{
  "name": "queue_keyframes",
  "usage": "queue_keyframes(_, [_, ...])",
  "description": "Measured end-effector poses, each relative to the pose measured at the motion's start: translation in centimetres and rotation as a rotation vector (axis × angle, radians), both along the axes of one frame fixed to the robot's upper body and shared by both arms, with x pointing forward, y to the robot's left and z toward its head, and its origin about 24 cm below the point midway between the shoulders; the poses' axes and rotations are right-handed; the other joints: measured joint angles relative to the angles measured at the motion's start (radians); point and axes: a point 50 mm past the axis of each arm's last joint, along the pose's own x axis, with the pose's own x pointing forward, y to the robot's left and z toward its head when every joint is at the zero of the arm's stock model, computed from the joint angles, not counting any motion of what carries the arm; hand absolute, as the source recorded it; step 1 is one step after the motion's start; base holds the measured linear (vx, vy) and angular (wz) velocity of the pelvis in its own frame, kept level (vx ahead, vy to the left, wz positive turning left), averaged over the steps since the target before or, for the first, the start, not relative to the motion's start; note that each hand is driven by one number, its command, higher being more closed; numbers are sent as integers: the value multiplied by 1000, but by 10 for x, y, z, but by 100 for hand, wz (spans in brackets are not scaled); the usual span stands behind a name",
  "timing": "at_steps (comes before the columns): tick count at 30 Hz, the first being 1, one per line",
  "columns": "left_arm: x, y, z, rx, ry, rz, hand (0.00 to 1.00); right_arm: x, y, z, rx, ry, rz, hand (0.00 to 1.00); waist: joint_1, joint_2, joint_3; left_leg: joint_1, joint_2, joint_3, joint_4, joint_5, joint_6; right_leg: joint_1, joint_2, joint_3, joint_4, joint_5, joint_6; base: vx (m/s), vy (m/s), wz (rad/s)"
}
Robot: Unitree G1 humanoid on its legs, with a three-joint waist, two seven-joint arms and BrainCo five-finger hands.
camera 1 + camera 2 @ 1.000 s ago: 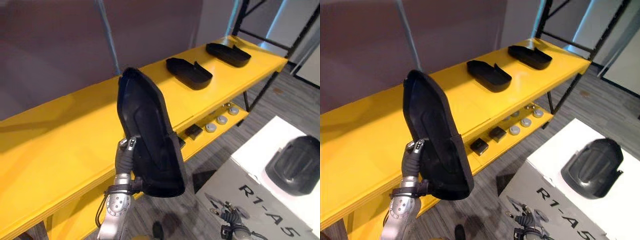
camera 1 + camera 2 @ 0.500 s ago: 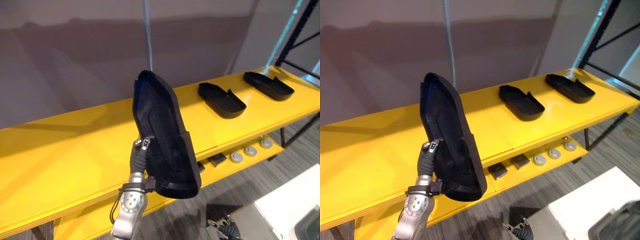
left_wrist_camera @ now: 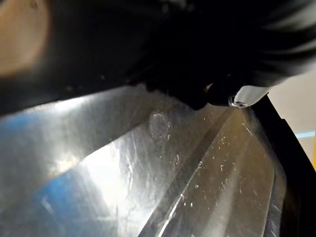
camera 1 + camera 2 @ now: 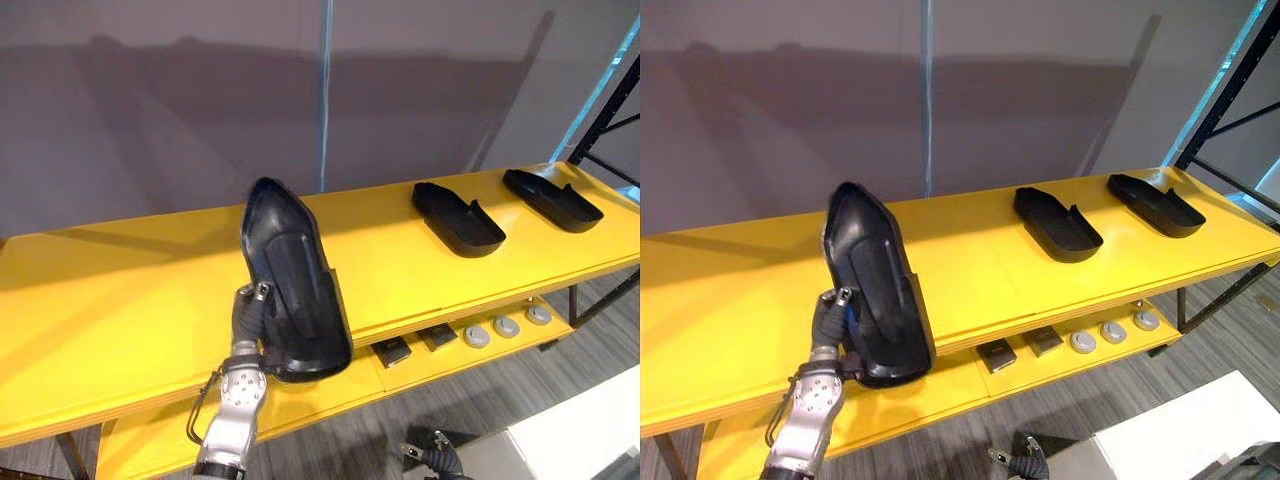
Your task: Walk over and take plastic housings, then place them on the shelf
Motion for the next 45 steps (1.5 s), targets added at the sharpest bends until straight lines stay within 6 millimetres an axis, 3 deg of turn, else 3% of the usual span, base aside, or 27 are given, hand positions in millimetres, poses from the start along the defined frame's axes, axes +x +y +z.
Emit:
queue_keyframes(2, [12,13,11,16,-34,57,100,1,-3,0,-6,-1,5,0,-16,2,5,-3,0,-10,-36,33,2,-15,3,-2,-7,4,0,-217,-48,7])
queue_keyframes(5, [22,24,24,32,-78,113,100,-7,-8,-2,-17,24,6,0,-37,4,19,-14,7,-14,-40,36,-4,-21,14,-1,-23,4,-2,-224,-33,6])
queue_keyframes(8, [33,29,39,28,-128,151,100,-10,-11,-2,-27,32,8,0,-60,9,22,-45,18,-13,-41,37,-6,-33,30,4,-60,4,-2,-126,-28,6])
queue_keyframes(11, [45,32,50,48,-155,160,100,-15,-13,-3,-31,43,7,0,-65,10,22,-69,28,0,-41,40,-12,-49,48,29,-88,9,-9,-45,-13,-10])
queue_keyframes(17, [63,45,60,91,-137,213,100,-22,-15,-4,-33,61,3,0,-99,12,25,-76,29,12,-40,46,-19,-56,47,31,-88,33,-23,45,-5,-5])
queue_keyframes(24, [86,62,82,139,-136,253,100,-6,-15,0,-43,19,37,0,-118,22,65,-99,42,39,-35,50,-20,-85,60,36,-85,54,-31,102,-41,-6])
queue_keyframes(32, [108,54,105,139,-145,236,100,9,-14,10,-61,-50,83,0,-123,27,116,-144,43,68,-35,50,-20,-144,60,78,-84,52,-37,7,-12,-12])
queue_keyframes(45, [127,15,111,14,-116,131,100,21,-1,27,-57,-174,121,0,-108,24,139,-196,47,121,-36,29,-36,-240,54,110,-25,52,-36,-55,17,-9])
